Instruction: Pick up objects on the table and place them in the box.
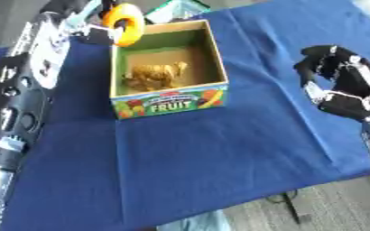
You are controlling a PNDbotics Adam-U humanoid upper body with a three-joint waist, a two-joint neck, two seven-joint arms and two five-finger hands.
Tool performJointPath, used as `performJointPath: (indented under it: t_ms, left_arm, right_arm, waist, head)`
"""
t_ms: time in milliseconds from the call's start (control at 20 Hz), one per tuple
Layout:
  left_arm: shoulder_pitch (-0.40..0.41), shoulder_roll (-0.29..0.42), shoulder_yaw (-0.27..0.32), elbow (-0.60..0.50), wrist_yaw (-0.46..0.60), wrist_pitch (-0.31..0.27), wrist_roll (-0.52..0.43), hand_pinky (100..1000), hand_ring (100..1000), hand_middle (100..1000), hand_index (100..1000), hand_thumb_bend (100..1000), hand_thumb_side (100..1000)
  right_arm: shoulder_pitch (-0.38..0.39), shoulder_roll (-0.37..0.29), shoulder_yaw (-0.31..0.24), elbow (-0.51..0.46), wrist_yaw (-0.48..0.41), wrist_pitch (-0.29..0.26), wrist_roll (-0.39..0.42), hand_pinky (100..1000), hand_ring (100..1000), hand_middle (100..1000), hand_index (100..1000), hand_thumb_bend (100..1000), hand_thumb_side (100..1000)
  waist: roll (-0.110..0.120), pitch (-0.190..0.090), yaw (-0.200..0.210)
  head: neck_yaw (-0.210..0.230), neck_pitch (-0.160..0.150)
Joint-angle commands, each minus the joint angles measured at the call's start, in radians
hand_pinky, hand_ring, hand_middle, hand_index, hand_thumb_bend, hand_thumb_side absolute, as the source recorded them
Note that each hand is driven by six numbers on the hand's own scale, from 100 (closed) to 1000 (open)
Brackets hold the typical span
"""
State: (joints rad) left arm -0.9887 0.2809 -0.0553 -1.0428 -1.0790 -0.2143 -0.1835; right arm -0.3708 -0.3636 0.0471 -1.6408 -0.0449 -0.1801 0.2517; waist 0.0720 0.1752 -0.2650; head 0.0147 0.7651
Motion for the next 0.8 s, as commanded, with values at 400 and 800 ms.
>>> performJointPath:
  t_ms: [400, 800]
  left_arm:
    - [0.005, -0.059, -0.021, 0.060, -0.030, -0.007, 0.063, 673, 495, 415, 575, 100, 149]
    - [0.026, -0.081, -0.032, 0.089, -0.039, -0.007, 0.050, 681, 532, 496, 659, 150, 114]
  right_arm:
    - [-0.019, -0.002, 0.003, -0.011, -0.004, -0.001, 0.012, 722, 706, 579, 769, 100, 100]
    - [-0.018, -0.001, 0.002, -0.011, -0.004, -0.001, 0.014, 722, 706, 579, 769, 100, 100]
  waist:
    - [-0.003, -0.004, -0.012]
    - [-0.001, 0.000, -0.011]
  head:
    - [0.012, 0.005]
    - [0.013, 0.005]
